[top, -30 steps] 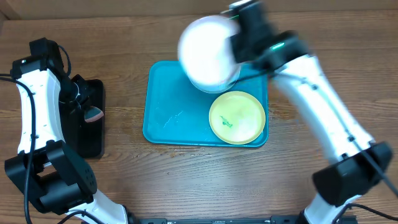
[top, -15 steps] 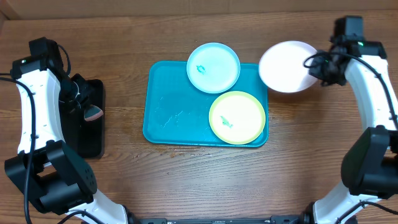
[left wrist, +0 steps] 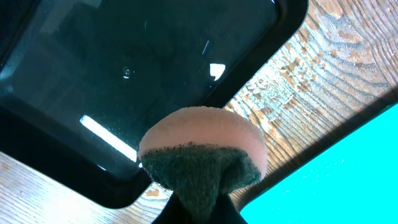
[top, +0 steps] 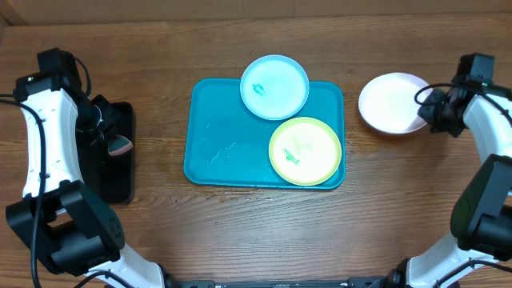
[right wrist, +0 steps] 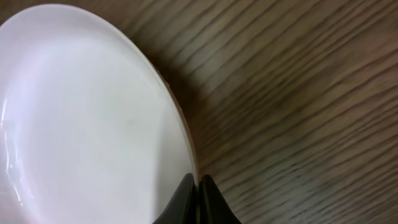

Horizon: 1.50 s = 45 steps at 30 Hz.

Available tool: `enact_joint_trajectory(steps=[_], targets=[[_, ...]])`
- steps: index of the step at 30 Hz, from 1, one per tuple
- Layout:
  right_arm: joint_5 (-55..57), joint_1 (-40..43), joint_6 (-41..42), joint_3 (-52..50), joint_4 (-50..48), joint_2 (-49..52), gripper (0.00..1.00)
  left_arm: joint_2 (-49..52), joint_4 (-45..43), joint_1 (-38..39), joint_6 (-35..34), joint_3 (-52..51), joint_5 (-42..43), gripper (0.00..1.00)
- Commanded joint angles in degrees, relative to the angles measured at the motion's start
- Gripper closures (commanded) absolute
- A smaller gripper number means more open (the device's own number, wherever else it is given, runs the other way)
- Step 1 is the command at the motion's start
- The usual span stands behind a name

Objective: Clean dirty plates on tray and stack at the side
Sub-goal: 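Lift the pink plate with the right gripper and place it right of the tray, then reach the right gripper to the light-blue plate rim and grasp it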

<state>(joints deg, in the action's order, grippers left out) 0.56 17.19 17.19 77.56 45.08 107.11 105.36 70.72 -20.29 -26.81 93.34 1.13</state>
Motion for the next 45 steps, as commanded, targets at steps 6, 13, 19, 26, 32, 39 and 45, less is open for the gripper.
enact_joint_trajectory(steps=[6,13,19,26,32,39,45], targets=[[-5.03,-0.2,0.28,-1.27,-0.92,-0.33,0.64,-0.48,-0.07,0.07,0.92,0.52,0.44,0.96],[-30.82,-0.9,-7.63,2.19,-1.05,-0.33,0.45,-0.48,-0.26,0.09,0.92,0.52,0.44,0.96],[-37.64,-8.31,-10.08,9.4,-1.62,-0.33,0.27,-0.48,-0.31,0.09,0.92,0.52,0.44,0.96],[-15.1,-24.92,-16.22,16.48,-1.77,-0.04,0.06,-0.46,-0.52,0.09,0.92,0.52,0.44,0.96],[-2.38,-32.61,-19.37,18.18,-13.81,2.86,0.0,-0.48,-0.87,0.11,0.94,0.52,0.44,0.96],[-0.74,-35.3,-24.74,18.18,-24.9,12.22,0.0,-0.46,-0.85,0.11,1.09,0.52,0.48,0.96],[-1.2,-35.3,-24.74,18.18,-27.8,18.43,0.01,-0.46,-0.85,0.13,1.09,0.52,2.19,0.96]])
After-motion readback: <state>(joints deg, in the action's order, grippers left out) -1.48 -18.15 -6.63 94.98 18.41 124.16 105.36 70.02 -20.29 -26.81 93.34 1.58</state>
